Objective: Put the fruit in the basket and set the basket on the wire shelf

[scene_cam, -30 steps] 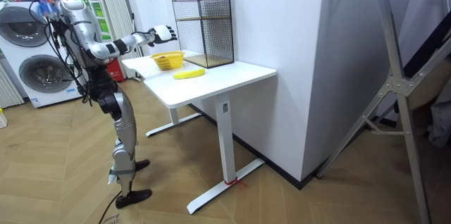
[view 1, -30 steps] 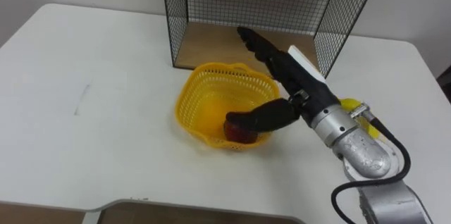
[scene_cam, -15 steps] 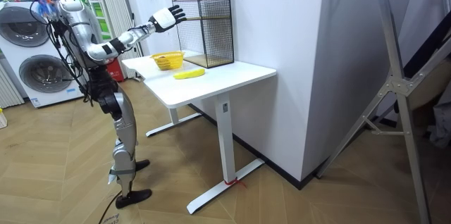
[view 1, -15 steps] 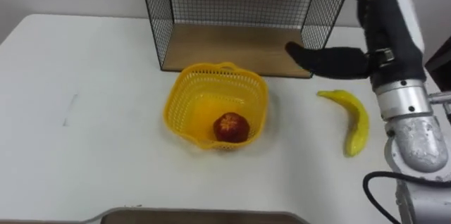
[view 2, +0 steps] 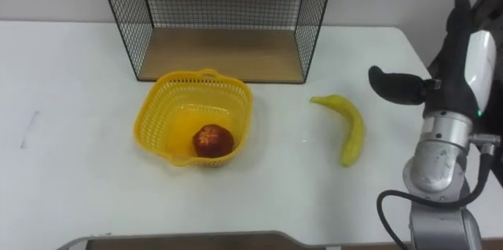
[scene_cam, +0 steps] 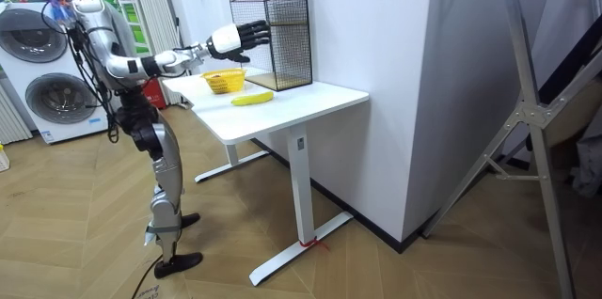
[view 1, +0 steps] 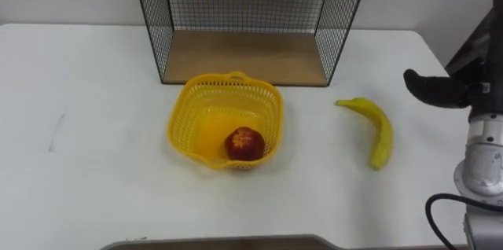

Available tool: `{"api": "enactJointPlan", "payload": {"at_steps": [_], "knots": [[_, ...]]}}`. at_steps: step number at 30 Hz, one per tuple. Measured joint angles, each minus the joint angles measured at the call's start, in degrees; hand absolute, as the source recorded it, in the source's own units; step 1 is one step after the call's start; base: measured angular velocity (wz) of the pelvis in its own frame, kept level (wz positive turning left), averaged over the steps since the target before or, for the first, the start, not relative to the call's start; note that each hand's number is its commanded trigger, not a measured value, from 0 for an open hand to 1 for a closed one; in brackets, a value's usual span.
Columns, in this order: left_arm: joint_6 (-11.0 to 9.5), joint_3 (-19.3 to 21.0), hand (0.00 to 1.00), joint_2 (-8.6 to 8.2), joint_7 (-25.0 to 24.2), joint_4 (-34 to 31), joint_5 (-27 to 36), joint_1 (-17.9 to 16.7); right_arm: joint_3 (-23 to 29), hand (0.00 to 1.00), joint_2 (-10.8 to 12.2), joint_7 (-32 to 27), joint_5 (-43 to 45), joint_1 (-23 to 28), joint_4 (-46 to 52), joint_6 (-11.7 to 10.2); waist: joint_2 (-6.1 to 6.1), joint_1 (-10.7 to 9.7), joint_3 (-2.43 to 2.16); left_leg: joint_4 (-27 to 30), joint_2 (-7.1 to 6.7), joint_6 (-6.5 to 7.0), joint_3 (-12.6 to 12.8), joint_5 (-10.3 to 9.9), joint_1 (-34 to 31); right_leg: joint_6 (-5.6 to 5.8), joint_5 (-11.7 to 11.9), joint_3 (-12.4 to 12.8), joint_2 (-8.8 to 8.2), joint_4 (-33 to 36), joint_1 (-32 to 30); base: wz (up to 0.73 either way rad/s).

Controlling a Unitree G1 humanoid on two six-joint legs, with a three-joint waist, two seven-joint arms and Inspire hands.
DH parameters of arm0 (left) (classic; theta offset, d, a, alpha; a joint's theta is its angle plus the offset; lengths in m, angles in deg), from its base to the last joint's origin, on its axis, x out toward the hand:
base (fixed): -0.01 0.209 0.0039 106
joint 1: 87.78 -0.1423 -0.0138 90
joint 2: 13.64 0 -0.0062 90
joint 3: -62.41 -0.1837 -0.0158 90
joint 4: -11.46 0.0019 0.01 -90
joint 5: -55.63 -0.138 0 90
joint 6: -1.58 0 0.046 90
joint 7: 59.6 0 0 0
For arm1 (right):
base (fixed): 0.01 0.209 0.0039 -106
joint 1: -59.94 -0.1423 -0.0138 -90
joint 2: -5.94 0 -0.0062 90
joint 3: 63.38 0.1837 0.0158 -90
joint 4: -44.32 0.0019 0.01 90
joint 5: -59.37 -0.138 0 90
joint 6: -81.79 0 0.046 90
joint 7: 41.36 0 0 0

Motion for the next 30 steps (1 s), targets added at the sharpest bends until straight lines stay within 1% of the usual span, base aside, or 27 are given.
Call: {"api": "enactJointPlan", "payload": {"at_steps": [2, 3, 4, 5, 8, 10, 14, 18, 20, 23, 24, 26, 30], "knots": [[0.45, 0.02, 0.00, 0.00, -0.36, -0.13, -0.01, 0.37, -0.97, 0.00, -1.31, 0.16, 0.01, -0.20, -2.88, 0.02, -0.38, 0.43, 0.01, 0.07, 0.00, 0.00, -0.06, 0.00, 0.09, 0.00, 0.00, 0.01, 0.00, 0.07, 0.13, 0.00], [0.66, 0.02, 0.00, 0.00, -0.55, -0.38, 0.00, 0.35, -1.21, 0.00, -1.61, 0.28, 0.02, -0.20, -3.70, 0.14, -0.47, 0.59, -0.05, 0.08, 0.00, 0.00, -0.06, 0.00, 0.12, 0.00, 0.00, 0.03, 0.00, 0.08, 0.14, 0.00], [1.22, 0.22, 0.00, -0.02, -0.95, -1.34, -0.01, 0.31, -1.26, 0.00, -1.77, 0.92, 0.19, -0.30, -4.97, 1.12, -0.56, 1.14, -0.05, 0.06, 0.00, 0.00, -0.06, 0.00, 0.12, 0.00, 0.00, 0.06, 0.00, 0.10, 0.10, 0.00], [1.60, 0.52, 0.00, -0.10, -1.07, -2.50, -0.01, 0.08, -1.27, 0.00, -1.78, 1.78, 0.29, -0.80, -6.55, 2.10, -0.68, 1.37, -0.03, 0.05, 0.01, 0.00, -0.06, 0.00, 0.08, 0.00, 0.00, 0.09, 0.00, 0.12, 0.01, 0.00], [2.27, 0.51, 0.00, -0.07, -1.11, -4.84, -0.05, -0.32, -1.63, 0.00, -1.82, 4.95, 0.31, -0.82, -8.06, 4.10, -0.60, 1.60, 0.01, 0.12, 0.01, -0.01, -0.13, -0.01, -0.02, 0.00, 0.00, 0.00, 0.00, 0.22, 0.01, 0.00], [2.73, 0.52, 0.00, -0.07, -1.11, -5.07, -0.06, -0.38, -2.48, 0.00, -1.81, 6.55, 0.40, -0.81, -8.15, 4.89, -0.49, 1.56, 0.08, 0.14, 0.01, -0.01, -0.17, -0.01, -0.03, 0.00, 0.00, -0.05, 0.00, 0.23, 0.08, 0.00], [3.42, 0.53, 0.00, -0.05, -1.09, -5.52, -0.04, -0.58, -3.73, 0.00, -1.80, 9.32, 0.51, -0.82, -8.31, 5.75, -0.43, 1.73, 0.09, 0.19, 0.01, 0.00, -0.23, -0.01, -0.02, 0.00, 0.00, -0.17, 0.00, 0.23, 0.12, 0.00], [3.51, 0.54, 0.00, 0.04, -1.00, -5.50, 0.01, -0.62, -4.65, 0.00, -1.81, 10.22, -2.46, -1.86, -10.71, 5.79, -0.55, 2.22, 0.09, 0.17, 0.01, -0.01, -0.39, -0.01, -0.02, 0.00, 0.00, -0.39, 0.00, 0.23, 0.12, 0.00], [3.45, 0.48, 0.00, 0.04, -0.57, -5.50, 0.01, -0.55, -4.84, 0.00, -1.80, 10.23, -7.62, -3.30, -13.27, 5.90, -0.57, 2.94, 0.11, 0.22, 0.00, 0.00, -0.54, -0.01, -0.04, -0.01, 0.00, -0.47, 0.00, 0.24, 0.31, 0.02], [3.33, 0.39, 0.00, -0.19, 0.03, -5.50, -0.05, -0.56, -5.66, 0.00, -1.64, 10.42, -11.30, -5.17, -14.37, 5.90, -0.42, 2.92, 0.24, 0.57, -0.07, -0.01, -1.19, -0.02, -0.38, -0.01, 0.01, -1.27, 0.00, 0.23, 0.36, 0.11], [3.32, 0.41, 0.00, -0.26, 0.05, -5.51, -0.06, -0.56, -5.61, 0.00, -1.64, 10.73, -11.53, -5.49, -14.38, 5.90, -0.37, 2.92, 0.27, 0.66, -0.07, -0.01, -1.24, -0.03, -0.51, -0.01, 0.01, -1.32, 0.00, 0.22, 0.30, 0.09], [3.32, 0.42, 0.00, -0.52, -0.09, -5.50, -0.06, -0.74, -5.58, 0.00, -1.64, 11.51, -12.01, -6.52, -14.37, 5.56, -0.04, 3.00, 0.48, 1.11, -0.07, 0.02, -1.50, -0.08, -1.07, -0.01, 0.01, -1.59, 0.01, 0.20, 0.19, 0.06], [3.32, 0.46, 0.00, -0.54, -0.19, -5.50, -0.03, -1.35, -5.70, 0.00, -1.31, 12.01, -11.98, -6.60, -14.58, 5.41, 0.40, 3.22, 0.54, 1.18, -0.09, 0.02, -1.58, -0.08, -1.04, -0.02, 0.01, -1.74, 0.00, 0.21, 0.44, 0.01]]}}
